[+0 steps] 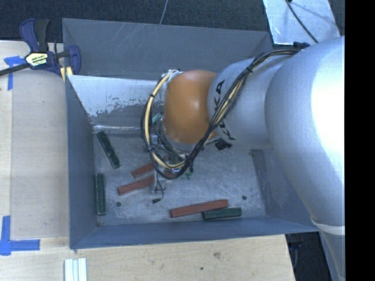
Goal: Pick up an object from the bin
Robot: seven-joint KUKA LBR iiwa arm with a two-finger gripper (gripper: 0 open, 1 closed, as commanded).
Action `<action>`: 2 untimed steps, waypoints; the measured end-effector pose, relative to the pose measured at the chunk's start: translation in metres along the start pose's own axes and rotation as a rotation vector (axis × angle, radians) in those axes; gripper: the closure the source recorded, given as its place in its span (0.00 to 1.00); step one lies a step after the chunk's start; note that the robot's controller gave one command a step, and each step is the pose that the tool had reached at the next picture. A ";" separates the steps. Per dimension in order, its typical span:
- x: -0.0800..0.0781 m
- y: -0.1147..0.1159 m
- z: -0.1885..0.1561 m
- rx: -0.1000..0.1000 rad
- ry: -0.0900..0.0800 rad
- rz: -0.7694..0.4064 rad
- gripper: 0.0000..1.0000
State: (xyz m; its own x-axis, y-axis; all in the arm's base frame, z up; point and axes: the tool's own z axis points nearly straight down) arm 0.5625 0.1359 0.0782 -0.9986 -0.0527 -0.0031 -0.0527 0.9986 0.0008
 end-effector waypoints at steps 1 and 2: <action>-0.028 -0.017 0.007 -0.001 0.000 -0.166 0.00; -0.002 0.000 -0.002 -0.001 -0.003 0.000 1.00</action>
Offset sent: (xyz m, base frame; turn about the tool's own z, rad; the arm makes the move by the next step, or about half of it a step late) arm 0.0000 0.0000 0.0000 0.0000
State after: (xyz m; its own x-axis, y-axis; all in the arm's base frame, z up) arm 0.5643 0.1360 0.0802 -0.9986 -0.0531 -0.0056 -0.0531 0.9986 0.0013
